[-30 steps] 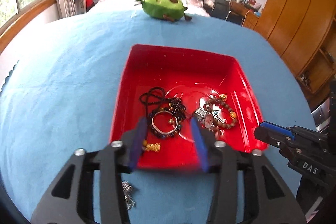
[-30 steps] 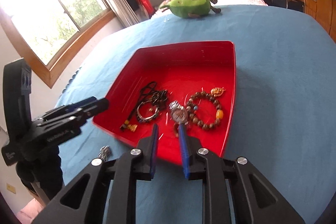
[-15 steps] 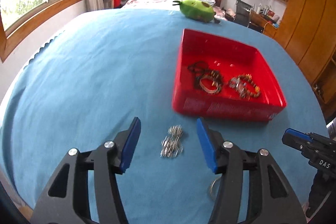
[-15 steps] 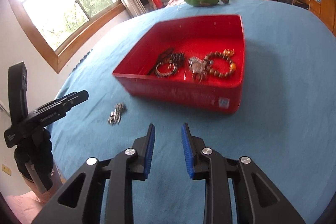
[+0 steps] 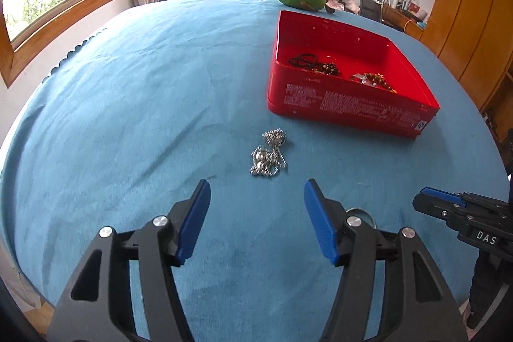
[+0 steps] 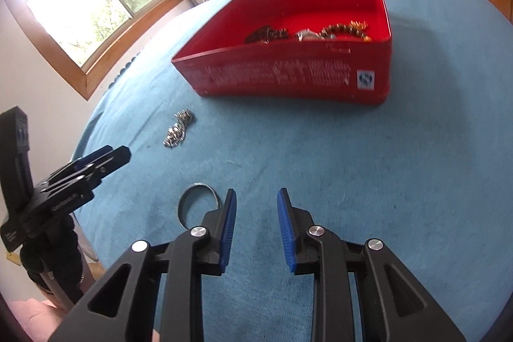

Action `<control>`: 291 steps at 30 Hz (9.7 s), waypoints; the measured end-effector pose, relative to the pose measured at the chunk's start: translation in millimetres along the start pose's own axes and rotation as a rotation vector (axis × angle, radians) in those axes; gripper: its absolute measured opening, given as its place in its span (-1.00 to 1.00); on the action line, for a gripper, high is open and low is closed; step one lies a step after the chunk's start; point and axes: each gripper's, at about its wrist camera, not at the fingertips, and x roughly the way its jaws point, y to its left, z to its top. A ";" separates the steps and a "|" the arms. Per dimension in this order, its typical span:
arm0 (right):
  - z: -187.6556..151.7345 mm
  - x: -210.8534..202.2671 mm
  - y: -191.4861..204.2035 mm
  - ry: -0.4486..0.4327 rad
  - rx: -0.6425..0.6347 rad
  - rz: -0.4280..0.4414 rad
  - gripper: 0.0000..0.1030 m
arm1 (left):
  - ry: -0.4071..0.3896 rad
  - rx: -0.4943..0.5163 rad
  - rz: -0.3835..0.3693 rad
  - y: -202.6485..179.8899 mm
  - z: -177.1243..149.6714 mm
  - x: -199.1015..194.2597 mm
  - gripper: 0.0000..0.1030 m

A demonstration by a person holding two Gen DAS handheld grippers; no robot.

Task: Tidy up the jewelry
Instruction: 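Grasp the silver hoop ring on the table with the right tool, then grasp the silver chain with the left tool while the right tool holds the hoop, then carry the silver chain and silver hoop over the red tray, then open both tools to release the chain and hoop into the tray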

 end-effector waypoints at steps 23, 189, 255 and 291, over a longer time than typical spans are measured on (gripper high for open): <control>-1.3 18.0 34.1 0.081 -0.093 -0.027 -0.45 | 0.049 -0.044 0.040 30.6 -20.5 13.5 0.29; 35.6 -40.7 -22.2 -0.016 -0.073 -0.118 -0.94 | 0.171 0.123 -0.096 -20.9 7.0 66.8 -0.80; 198.5 6.7 -76.9 -0.054 0.056 -0.117 -0.60 | 0.048 0.092 -0.104 -66.3 200.5 129.1 -0.76; 157.1 -28.2 -40.2 -0.205 -0.012 -0.253 0.92 | -0.180 0.155 -0.046 -79.0 158.7 40.0 0.73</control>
